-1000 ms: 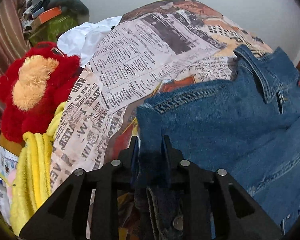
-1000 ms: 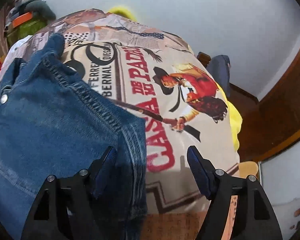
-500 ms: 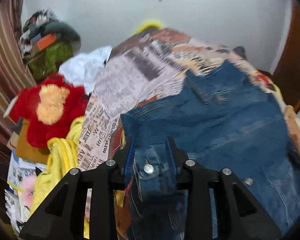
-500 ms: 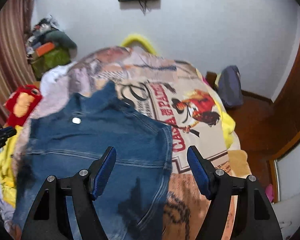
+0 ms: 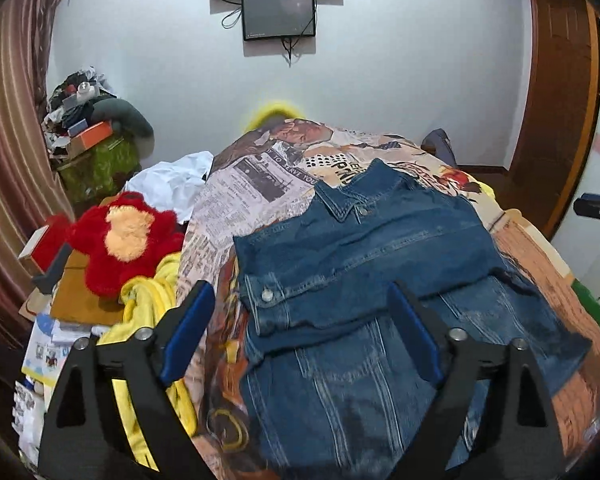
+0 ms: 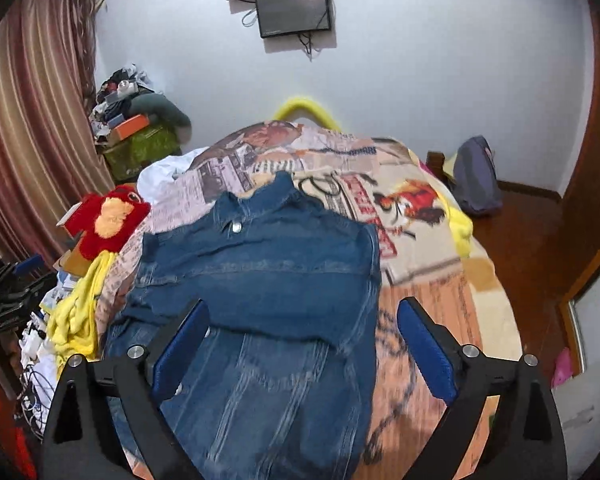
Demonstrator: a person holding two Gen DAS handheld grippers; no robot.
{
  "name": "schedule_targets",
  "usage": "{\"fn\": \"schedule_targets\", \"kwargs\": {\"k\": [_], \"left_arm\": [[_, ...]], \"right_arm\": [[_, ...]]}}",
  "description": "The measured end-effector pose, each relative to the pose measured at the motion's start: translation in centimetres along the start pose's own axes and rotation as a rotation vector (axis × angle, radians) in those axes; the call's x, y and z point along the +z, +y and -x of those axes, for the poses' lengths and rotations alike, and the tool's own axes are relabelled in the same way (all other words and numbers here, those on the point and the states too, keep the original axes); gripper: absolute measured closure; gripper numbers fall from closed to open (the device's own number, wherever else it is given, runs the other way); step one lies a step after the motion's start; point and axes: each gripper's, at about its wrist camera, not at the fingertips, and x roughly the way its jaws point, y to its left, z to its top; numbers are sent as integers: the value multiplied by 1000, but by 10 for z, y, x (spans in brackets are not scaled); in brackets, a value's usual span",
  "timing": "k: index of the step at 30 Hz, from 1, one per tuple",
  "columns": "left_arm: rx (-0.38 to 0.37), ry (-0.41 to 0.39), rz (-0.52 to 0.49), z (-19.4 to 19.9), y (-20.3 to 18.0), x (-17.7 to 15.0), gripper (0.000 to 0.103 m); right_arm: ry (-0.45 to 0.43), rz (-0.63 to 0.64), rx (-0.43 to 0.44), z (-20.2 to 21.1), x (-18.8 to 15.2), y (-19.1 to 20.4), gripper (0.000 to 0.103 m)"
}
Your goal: Fold large clothes
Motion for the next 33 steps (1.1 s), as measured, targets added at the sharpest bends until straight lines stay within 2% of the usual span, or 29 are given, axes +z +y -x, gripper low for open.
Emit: {"fn": "schedule_targets", "kwargs": {"k": [5, 8, 11, 14, 17, 21, 23, 25, 27, 28, 31, 32, 33], "left_arm": [[-14, 62, 96, 7, 13, -40, 13], [-4, 131, 138, 2, 22, -69, 13], [14, 216, 191, -11, 34, -99, 13], [24, 261, 262, -18, 45, -131, 13], [-4, 323, 327, -26, 50, -159, 13], [-67, 422, 400, -42, 48, -189, 13], [-117, 462, 452, -50, 46, -199, 15], [-168, 489, 505, -56, 43, -205, 21], [-219, 498, 535, -61, 40, -209, 32], [-234, 498, 545, -62, 40, -208, 34], [-240, 494, 561, -63, 39, -207, 35], [-240, 491, 561, -63, 38, -207, 38], [-237, 488, 561, -63, 38, -207, 47]], "right_arm": [[68, 0, 11, 3, -43, -3, 8], [123, -25, 5, -3, -70, -11, 8], [184, -77, 7, -10, -94, -24, 8], [227, -167, 33, -14, -111, -38, 8], [279, -267, 47, -21, -128, -52, 8], [341, -309, 49, -34, -146, -57, 9], [369, -332, 71, -40, -152, -58, 13], [394, -352, 103, -46, -159, -56, 22], [390, -346, 98, -48, -163, -52, 25], [376, -333, 95, -47, -164, -49, 31], [361, -312, 118, -45, -165, -42, 46], [359, -310, 122, -45, -165, -40, 49], [353, -303, 121, -46, -164, -38, 53]]}}
